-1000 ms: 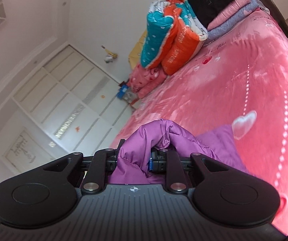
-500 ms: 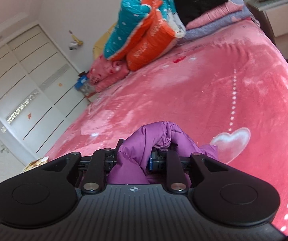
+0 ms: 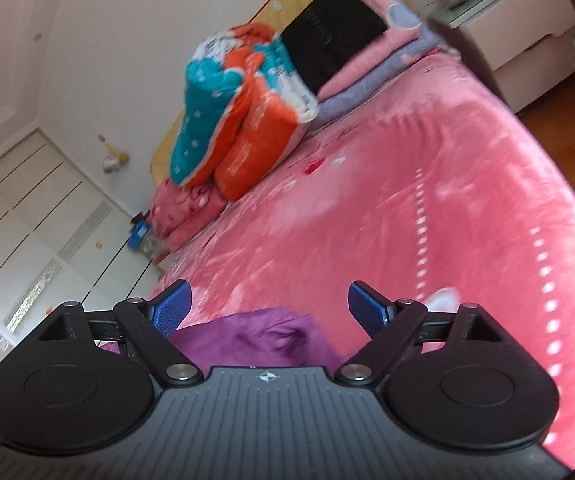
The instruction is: Fold large clothes
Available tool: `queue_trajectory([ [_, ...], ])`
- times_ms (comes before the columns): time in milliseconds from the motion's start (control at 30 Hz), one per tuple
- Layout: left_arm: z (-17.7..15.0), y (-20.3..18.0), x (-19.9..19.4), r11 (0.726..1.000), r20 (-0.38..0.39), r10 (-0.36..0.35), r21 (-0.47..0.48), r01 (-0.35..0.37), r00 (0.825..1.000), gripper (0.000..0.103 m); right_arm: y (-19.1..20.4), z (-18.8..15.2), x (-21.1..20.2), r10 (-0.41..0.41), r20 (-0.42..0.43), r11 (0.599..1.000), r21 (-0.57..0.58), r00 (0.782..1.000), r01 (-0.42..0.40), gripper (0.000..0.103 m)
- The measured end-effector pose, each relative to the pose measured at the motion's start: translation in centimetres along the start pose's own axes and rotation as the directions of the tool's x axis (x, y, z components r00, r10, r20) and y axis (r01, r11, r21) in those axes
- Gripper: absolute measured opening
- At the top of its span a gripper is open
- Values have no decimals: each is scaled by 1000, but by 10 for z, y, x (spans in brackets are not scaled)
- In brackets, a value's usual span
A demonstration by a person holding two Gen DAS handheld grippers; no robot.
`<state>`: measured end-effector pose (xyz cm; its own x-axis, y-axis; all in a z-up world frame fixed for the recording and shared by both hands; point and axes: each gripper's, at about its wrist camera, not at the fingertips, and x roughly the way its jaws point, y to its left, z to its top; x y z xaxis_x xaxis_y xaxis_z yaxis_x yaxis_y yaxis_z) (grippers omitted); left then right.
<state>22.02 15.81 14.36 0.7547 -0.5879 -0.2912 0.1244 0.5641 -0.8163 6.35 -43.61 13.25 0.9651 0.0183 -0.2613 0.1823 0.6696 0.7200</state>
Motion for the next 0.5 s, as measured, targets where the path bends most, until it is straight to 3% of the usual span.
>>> queue_trajectory([
  [167, 9, -18, -13, 999, 48, 9, 52, -11, 999, 98, -27, -17, -34, -37, 15, 999, 40, 999, 37, 103],
  [300, 11, -35, -42, 990, 159, -16, 143, -7, 987, 102, -56, -46, -69, -98, -1, 989, 110, 995, 97, 103],
  [500, -25, -40, -84, 959, 132, 36, 276, -71, 991, 102, -90, -106, -130, -64, -15, 951, 303, 998, 65, 103],
])
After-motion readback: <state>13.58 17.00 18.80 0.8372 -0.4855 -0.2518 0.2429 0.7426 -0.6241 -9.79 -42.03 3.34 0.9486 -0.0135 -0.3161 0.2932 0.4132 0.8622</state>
